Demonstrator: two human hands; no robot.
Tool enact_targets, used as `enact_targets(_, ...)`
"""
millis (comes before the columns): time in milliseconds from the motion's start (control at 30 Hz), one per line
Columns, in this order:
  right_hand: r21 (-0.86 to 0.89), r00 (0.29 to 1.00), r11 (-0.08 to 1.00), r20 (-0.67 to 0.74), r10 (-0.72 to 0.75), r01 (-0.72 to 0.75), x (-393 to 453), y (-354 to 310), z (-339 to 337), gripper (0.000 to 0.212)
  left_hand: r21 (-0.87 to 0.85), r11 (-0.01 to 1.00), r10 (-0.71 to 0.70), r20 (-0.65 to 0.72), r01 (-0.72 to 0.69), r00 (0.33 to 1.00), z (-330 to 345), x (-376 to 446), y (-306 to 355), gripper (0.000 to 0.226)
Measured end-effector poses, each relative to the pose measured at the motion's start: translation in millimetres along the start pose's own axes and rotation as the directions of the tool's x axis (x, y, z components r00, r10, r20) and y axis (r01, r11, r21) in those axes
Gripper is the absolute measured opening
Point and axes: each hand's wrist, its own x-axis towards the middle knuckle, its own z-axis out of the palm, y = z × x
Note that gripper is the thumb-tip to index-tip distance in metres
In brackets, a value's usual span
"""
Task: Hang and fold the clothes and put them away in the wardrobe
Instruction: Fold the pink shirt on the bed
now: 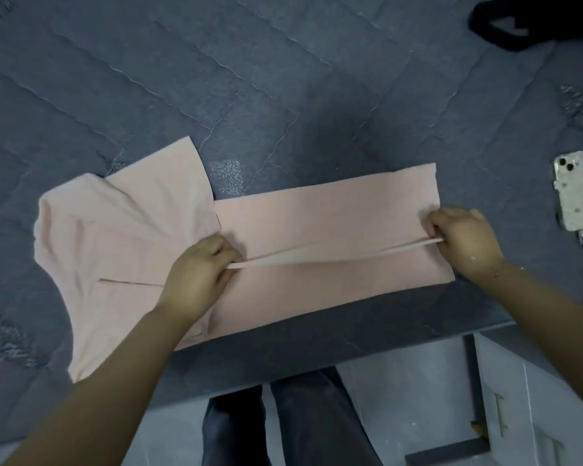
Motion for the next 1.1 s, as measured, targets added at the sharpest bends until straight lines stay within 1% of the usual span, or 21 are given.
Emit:
enact_targets(133, -0.041, 0.997, 0.997, 0.043, 0.067, -0.065, -15.6, 1.1, 19.4, 0.033, -0.003, 0.999, -0.051, 0.023, 0.051, 0.998, 23.0, -12.5, 3.4, 0.022)
enact_targets(200, -0.095, 0.987, 0.986, 0.073, 0.144, -0.137, -21.2, -0.2, 23.9, 0.03, -0.007, 0.998, -0.056, 0.051, 0.057, 0.997, 31.2, -16.4, 4.1, 0.025)
enact_targets(233, -0.129, 0.974, 0.975, 0.109, 0.197, -0.183, -21.8, -3.2, 24.9, 0.027, -0.002, 0.998, -0.06, 0.08, 0.06, 0.995, 34.2, -17.6, 4.5, 0.027)
enact_targets(300, -0.244, 0.914, 0.934, 0.246, 0.321, -0.263, -21.2, -15.8, 22.4, 0.027, 0.03, 0.996, -0.088, 0.179, 0.084, 0.98, 38.2, -18.6, 6.6, 0.033)
enact_targets(333, -0.301, 0.877, 0.907, 0.292, 0.382, -0.295, -21.1, -23.5, 20.4, 0.034, 0.061, 0.994, -0.101, 0.212, 0.09, 0.972, 39.1, -18.2, 7.6, 0.035)
enact_targets(367, -0.318, 0.863, 0.892, 0.289, 0.413, -0.32, -21.7, -32.1, 18.6, 0.04, 0.08, 0.992, -0.109, 0.209, 0.094, 0.972, 38.9, -17.1, 9.6, 0.035)
enact_targets(400, -0.27, 0.886, 0.903, 0.237, 0.398, -0.333, -21.9, -40.8, 17.1, 0.044, 0.081, 0.992, -0.113, 0.173, 0.1, 0.978, 37.6, -14.8, 12.9, 0.032)
enact_targets(433, -0.171, 0.929, 0.934, 0.148, 0.34, -0.315, -21.7, -49.0, 17.0, 0.046, 0.063, 0.992, -0.112, 0.118, 0.105, 0.987, 36.0, -10.9, 17.0, 0.03)
enact_targets(467, -0.063, 0.966, 0.967, 0.061, 0.251, -0.247, -20.6, -58.4, 18.1, 0.048, 0.036, 0.994, -0.103, 0.056, 0.101, 0.993, 36.4, -5.6, 21.7, 0.029)
enact_targets(500, 0.023, 0.989, 0.989, -0.004, 0.147, -0.147, -17.1, -68.0, 20.5, 0.049, 0.015, 0.996, -0.091, -0.001, 0.091, 0.996, 39.6, 1.7, 27.3, 0.031)
enact_targets(533, 0.075, 0.999, 0.996, -0.032, 0.044, -0.041, -10.5, -79.5, 24.0, 0.05, 0.014, 0.997, -0.079, -0.048, 0.08, 0.996, 44.2, 9.3, 32.3, 0.035)
enact_targets(567, 0.097, 0.998, 0.994, -0.032, -0.045, 0.048, -0.9, -89.9, 29.4, 0.052, 0.032, 0.997, -0.074, -0.073, 0.076, 0.995, 50.7, 18.4, 37.2, 0.04)
enact_targets(633, 0.117, 0.988, 0.982, -0.011, -0.151, 0.151, 22.1, -107.4, 44.2, 0.053, 0.091, 0.988, -0.12, -0.048, 0.124, 0.992, 67.2, 37.0, 41.4, 0.051)
enact_targets(700, 0.115, 0.983, 0.977, 0.012, -0.181, 0.179, 41.1, -110.5, 62.7, 0.053, 0.18, 0.962, -0.212, 0.021, 0.205, 0.977, 87.2, 50.7, 35.4, 0.059)
enact_targets(733, 0.074, 0.984, 0.982, 0.027, -0.177, 0.175, 47.3, -104.4, 71.3, 0.055, 0.238, 0.944, -0.243, 0.039, 0.227, 0.969, 97.5, 54.3, 30.3, 0.06)
enact_targets(800, -0.009, 0.994, 0.994, 0.018, -0.109, 0.109, 53.0, -83.0, 84.8, 0.059, 0.33, 0.912, -0.266, 0.025, 0.243, 0.964, 113.3, 56.9, 20.8, 0.06)
enact_targets(867, 0.031, 0.995, 0.996, -0.041, 0.087, -0.086, 54.4, -59.2, 87.4, 0.065, 0.368, 0.893, -0.277, -0.005, 0.259, 0.961, 121.6, 59.0, 16.3, 0.06)
enact_targets(900, 0.07, 0.981, 0.981, -0.061, 0.185, -0.18, 54.9, -47.7, 85.8, 0.067, 0.372, 0.891, -0.273, -0.019, 0.26, 0.962, 123.9, 60.2, 15.4, 0.06)
enact_targets(933, 0.087, 0.968, 0.968, -0.071, 0.241, -0.234, 55.0, -37.4, 83.4, 0.068, 0.368, 0.894, -0.263, -0.031, 0.255, 0.964, 126.2, 60.5, 14.5, 0.06)
enact_targets(1033, 0.062, 0.963, 0.965, -0.076, 0.26, -0.256, 51.0, -21.5, 76.1, 0.065, 0.356, 0.903, -0.253, -0.006, 0.238, 0.967, 124.7, 59.1, 15.5, 0.059)
enact_targets(1100, 0.093, 0.934, 0.938, -0.1, 0.342, -0.333, 51.2, -23.7, 73.4, 0.065, 0.341, 0.908, -0.279, 0.058, 0.244, 0.959, 117.4, 61.2, 18.6, 0.059)
